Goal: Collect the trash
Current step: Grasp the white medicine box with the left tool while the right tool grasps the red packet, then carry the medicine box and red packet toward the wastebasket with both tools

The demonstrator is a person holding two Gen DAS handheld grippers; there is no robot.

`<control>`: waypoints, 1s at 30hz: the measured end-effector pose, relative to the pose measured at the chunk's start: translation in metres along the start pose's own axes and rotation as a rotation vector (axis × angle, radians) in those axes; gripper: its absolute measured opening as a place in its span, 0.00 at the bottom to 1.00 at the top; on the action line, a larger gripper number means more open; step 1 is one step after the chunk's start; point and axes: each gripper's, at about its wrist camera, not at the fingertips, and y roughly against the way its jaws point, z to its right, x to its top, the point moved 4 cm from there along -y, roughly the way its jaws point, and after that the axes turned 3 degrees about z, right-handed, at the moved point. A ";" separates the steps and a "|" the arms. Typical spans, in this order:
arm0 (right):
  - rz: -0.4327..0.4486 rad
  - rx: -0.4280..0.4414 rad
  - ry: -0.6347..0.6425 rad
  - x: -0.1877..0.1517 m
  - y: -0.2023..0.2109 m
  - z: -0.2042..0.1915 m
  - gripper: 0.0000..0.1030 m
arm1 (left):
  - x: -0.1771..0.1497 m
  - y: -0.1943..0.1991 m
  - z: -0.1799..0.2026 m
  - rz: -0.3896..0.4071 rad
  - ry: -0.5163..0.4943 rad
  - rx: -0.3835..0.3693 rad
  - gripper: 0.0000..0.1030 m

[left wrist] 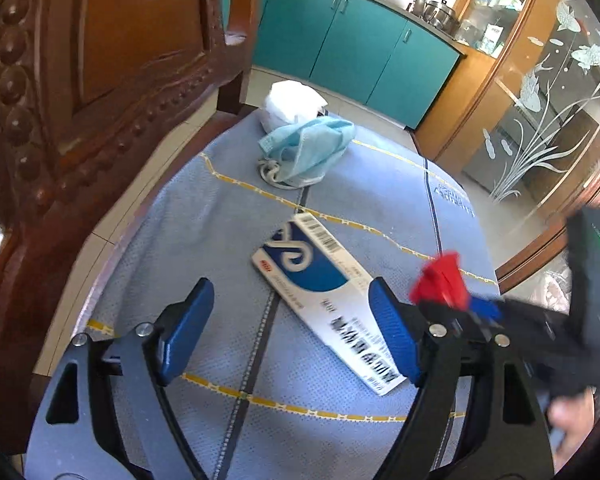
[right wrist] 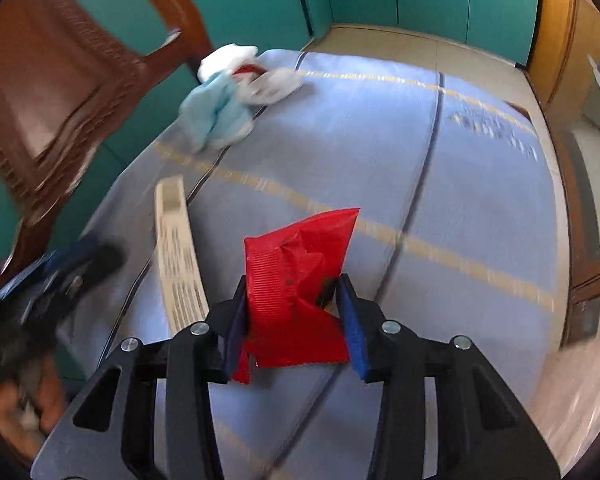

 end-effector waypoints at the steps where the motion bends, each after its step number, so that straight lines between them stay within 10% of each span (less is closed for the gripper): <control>1: 0.012 -0.006 0.003 -0.006 0.009 0.000 0.42 | 0.001 -0.004 0.004 -0.010 0.004 -0.005 0.81; 5: 0.097 -0.052 -0.013 -0.035 0.054 0.002 0.42 | -0.002 -0.026 0.023 -0.075 0.046 -0.074 0.86; 9: 0.171 -0.097 -0.042 -0.052 0.093 0.011 0.42 | -0.007 -0.047 0.044 -0.088 -0.012 0.025 0.83; 16: 0.245 -0.130 -0.043 -0.070 0.130 0.016 0.42 | -0.016 -0.041 0.060 -0.089 -0.098 0.016 0.22; 30: 0.314 -0.181 -0.043 -0.079 0.149 0.013 0.42 | -0.029 0.065 0.094 0.263 -0.361 0.130 0.22</control>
